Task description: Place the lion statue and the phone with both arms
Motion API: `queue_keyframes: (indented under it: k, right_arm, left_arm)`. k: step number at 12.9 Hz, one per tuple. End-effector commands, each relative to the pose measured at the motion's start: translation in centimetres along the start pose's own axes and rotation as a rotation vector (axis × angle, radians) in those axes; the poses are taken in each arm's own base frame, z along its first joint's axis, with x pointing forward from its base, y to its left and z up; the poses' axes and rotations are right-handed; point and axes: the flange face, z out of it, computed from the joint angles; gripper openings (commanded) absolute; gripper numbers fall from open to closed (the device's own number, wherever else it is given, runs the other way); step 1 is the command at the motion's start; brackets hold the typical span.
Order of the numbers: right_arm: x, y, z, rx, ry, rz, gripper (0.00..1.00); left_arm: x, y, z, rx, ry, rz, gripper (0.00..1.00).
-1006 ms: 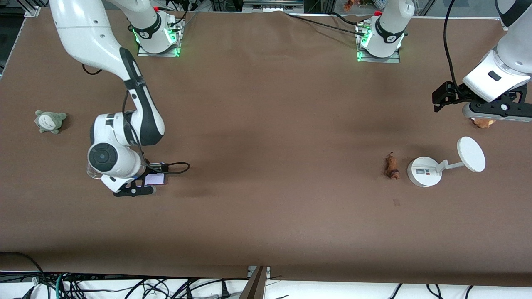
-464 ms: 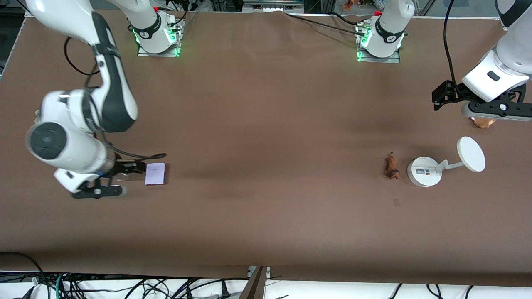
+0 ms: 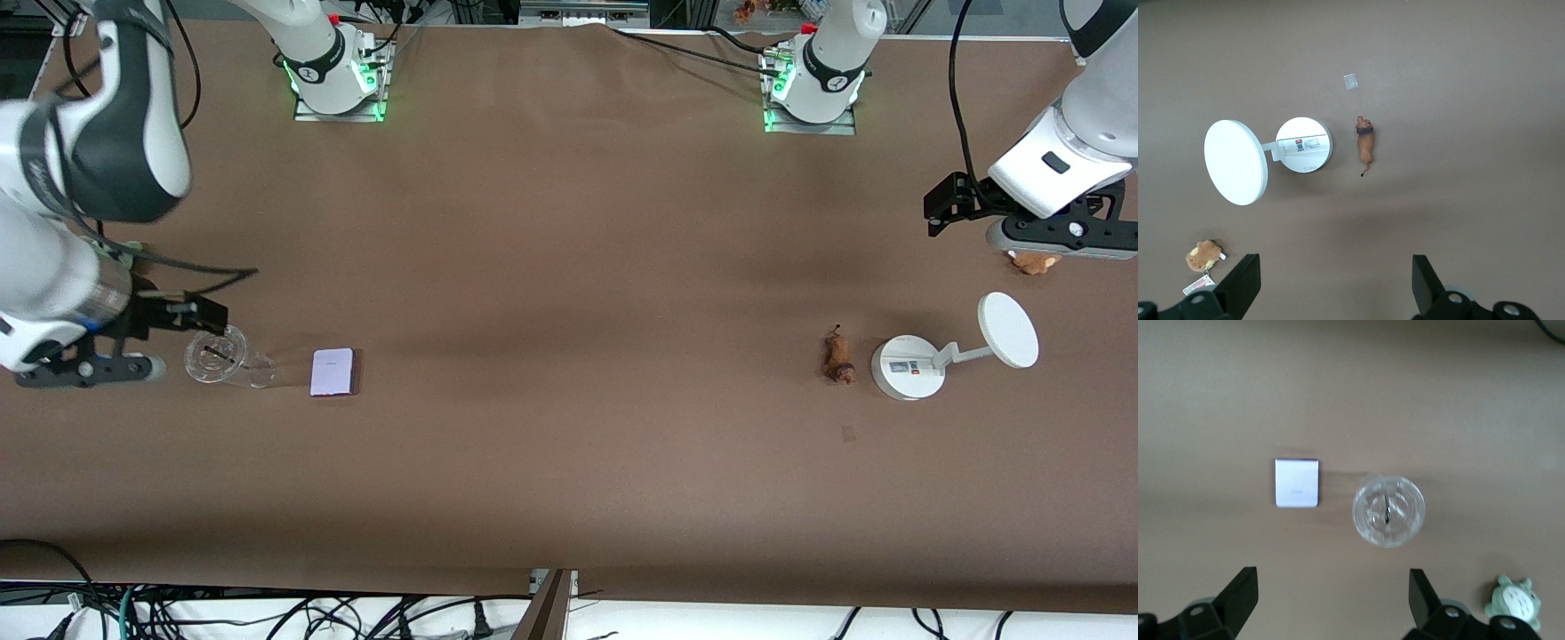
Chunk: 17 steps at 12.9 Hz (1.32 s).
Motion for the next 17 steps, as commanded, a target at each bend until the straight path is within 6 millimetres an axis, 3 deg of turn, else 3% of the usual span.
queue_keyframes:
  k: [1, 3, 4, 6, 8, 9, 17]
  right_arm:
    - [-2.8, 2.1, -3.2, 0.047, 0.005, 0.034, 1.0]
    - [-5.8, 3.4, -5.0, 0.093, 0.02, 0.046, 1.0]
    - [-7.2, 2.4, -5.2, 0.101, 0.013, 0.025, 1.0]
    - [-8.8, 2.5, -5.2, 0.096, 0.007, 0.016, 1.0]
    - [-10.8, 5.1, -6.9, 0.103, 0.021, 0.049, 1.0]
    - [-11.5, 5.0, -7.0, 0.106, 0.017, 0.049, 1.0]
    - [-11.8, 4.8, -6.8, 0.104, -0.058, 0.051, 1.0]
  left_arm:
    - [-0.4, 0.0, -0.6, -0.006, -0.008, 0.002, 1.0]
    - [-0.4, 0.0, -0.6, -0.008, -0.011, 0.003, 1.0]
    - [-0.5, 0.0, -0.5, -0.008, -0.013, 0.002, 1.0]
    - [-0.5, -0.2, -0.5, -0.006, -0.014, 0.002, 1.0]
    - [-0.5, -0.3, -0.5, -0.008, -0.013, 0.0, 1.0]
    - [-0.5, -0.1, -0.5, -0.006, -0.013, 0.003, 1.0]
    - [-0.4, -0.5, -0.5, -0.007, -0.01, -0.007, 1.0]
